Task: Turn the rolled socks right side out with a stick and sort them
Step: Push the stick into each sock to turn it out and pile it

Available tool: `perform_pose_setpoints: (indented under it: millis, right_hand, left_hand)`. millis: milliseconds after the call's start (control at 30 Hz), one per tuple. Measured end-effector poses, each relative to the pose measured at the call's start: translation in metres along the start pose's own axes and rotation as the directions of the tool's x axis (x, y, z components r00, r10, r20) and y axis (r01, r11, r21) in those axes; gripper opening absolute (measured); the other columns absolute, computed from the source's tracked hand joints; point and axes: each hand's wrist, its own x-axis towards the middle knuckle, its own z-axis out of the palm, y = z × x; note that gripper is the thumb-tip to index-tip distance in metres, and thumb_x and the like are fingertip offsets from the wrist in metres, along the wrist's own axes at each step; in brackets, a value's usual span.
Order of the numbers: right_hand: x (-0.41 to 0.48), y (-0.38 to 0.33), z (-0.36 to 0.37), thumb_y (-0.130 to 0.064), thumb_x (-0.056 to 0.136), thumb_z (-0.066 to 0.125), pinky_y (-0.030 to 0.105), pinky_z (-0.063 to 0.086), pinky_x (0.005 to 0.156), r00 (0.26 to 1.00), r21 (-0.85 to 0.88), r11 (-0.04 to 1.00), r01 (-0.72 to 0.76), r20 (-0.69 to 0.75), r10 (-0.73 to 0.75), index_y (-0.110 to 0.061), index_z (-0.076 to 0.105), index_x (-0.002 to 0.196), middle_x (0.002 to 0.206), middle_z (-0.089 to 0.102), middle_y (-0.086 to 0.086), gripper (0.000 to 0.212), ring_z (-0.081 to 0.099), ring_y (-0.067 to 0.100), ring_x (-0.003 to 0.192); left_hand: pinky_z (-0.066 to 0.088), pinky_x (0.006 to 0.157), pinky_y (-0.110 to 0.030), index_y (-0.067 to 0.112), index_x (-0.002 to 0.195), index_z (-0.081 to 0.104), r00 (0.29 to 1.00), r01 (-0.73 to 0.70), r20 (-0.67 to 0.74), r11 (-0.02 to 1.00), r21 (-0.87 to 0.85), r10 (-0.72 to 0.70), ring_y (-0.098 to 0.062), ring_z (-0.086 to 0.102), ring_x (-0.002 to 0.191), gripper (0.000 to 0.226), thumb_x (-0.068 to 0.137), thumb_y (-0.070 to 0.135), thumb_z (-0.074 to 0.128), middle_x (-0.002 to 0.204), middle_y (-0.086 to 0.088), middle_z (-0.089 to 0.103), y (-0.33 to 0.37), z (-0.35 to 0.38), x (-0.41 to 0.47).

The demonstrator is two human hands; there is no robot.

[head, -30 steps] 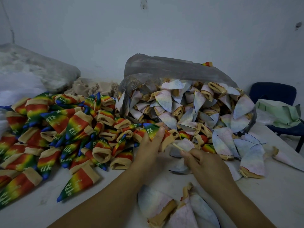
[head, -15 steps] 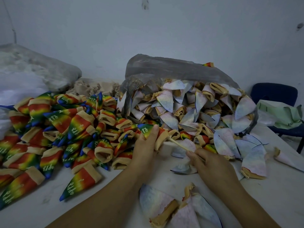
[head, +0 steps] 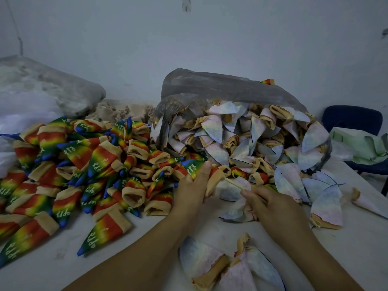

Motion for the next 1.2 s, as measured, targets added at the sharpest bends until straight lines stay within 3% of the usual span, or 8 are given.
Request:
perform_pose_setpoints:
  millis: [233,533,633,733,800,867,1000,1200]
  right_hand:
    - [-0.001,0.004,-0.004,-0.068,0.077,0.028,0.031,0.046,0.058,0.999,0.027,1.0,-0.015,0.032,0.015,-0.027,0.058,0.071,0.059,0.058,-0.005,0.051,0.054,0.004,0.058]
    - [-0.001,-0.004,0.005,-0.058,0.082,0.048,0.037,0.05,0.067,0.983,0.296,0.937,-0.185,0.057,0.175,-0.028,0.062,0.063,0.065,0.064,-0.01,0.038,0.058,0.006,0.064]
    - [-0.001,-0.003,0.002,-0.064,0.077,0.041,0.034,0.049,0.063,0.99,0.227,0.964,-0.14,0.054,0.131,-0.032,0.06,0.064,0.063,0.063,-0.008,0.039,0.058,0.004,0.063]
    - [0.0,0.003,-0.004,-0.066,0.076,0.036,0.03,0.045,0.056,0.995,0.113,0.99,-0.081,0.063,0.074,-0.035,0.056,0.066,0.059,0.06,-0.007,0.038,0.056,0.002,0.061]
    - [0.001,0.007,-0.007,-0.062,0.081,0.04,0.029,0.044,0.055,0.997,0.065,0.996,-0.06,0.052,0.057,-0.039,0.053,0.064,0.058,0.059,-0.006,0.031,0.054,0.003,0.057]
    - [0.001,0.01,-0.008,-0.058,0.084,0.044,0.029,0.043,0.055,0.998,0.054,0.997,-0.057,0.034,0.055,-0.042,0.049,0.062,0.057,0.058,-0.005,0.027,0.053,0.004,0.056]
    - [0.001,0.007,-0.006,-0.052,0.087,0.049,0.035,0.048,0.061,0.993,0.142,0.983,-0.114,0.033,0.11,-0.038,0.055,0.065,0.06,0.062,-0.003,0.027,0.056,0.006,0.059]
    - [-0.001,-0.006,0.005,-0.052,0.086,0.05,0.027,0.039,0.057,0.979,0.328,0.923,-0.2,0.093,0.179,-0.025,0.06,0.06,0.067,0.064,-0.015,0.039,0.056,-0.003,0.065]
  left_hand:
    - [0.044,0.067,-0.032,0.016,0.071,0.075,0.999,0.013,-0.049,0.997,-0.075,-0.017,-0.012,0.06,0.06,0.088,0.068,0.093,0.034,0.064,-0.002,0.065,-0.007,-0.005,0.004]
    - [0.044,0.068,-0.03,0.01,0.067,0.07,0.999,-0.053,0.013,0.999,0.003,0.053,-0.009,0.056,0.055,0.076,0.085,0.072,0.03,0.057,0.0,0.062,0.004,0.002,-0.003]
    - [0.047,0.073,-0.032,0.016,0.067,0.074,0.999,-0.036,-0.017,0.997,0.064,0.037,-0.013,0.064,0.066,0.075,0.082,0.076,0.033,0.063,-0.001,0.068,0.001,-0.002,0.0]
    - [0.05,0.085,-0.036,0.015,0.099,0.074,0.997,0.037,-0.075,0.995,0.093,-0.03,-0.018,0.068,0.088,0.087,0.068,0.088,0.038,0.083,0.001,0.074,-0.003,-0.005,0.003]
    - [0.048,0.077,-0.033,0.017,0.093,0.076,0.997,0.053,-0.064,0.998,0.02,-0.051,-0.013,0.068,0.077,0.084,0.065,0.089,0.045,0.078,0.001,0.073,-0.003,-0.006,0.004]
    - [0.053,0.074,-0.032,0.023,0.082,0.08,0.996,0.084,-0.012,0.99,-0.11,-0.086,-0.012,0.07,0.068,0.058,0.074,0.074,0.054,0.082,-0.003,0.076,0.001,-0.007,0.005]
    - [0.059,0.061,-0.022,0.008,0.085,0.08,0.979,0.206,0.104,0.836,-0.508,-0.178,-0.018,0.074,0.074,0.034,0.08,0.039,0.067,0.093,-0.013,0.076,0.012,-0.006,0.002]
    - [0.061,0.064,-0.026,-0.009,0.123,0.055,0.946,0.313,0.225,0.467,-0.827,-0.236,-0.029,0.072,0.101,0.052,0.082,0.022,0.063,0.116,-0.026,0.069,0.023,0.001,-0.002]
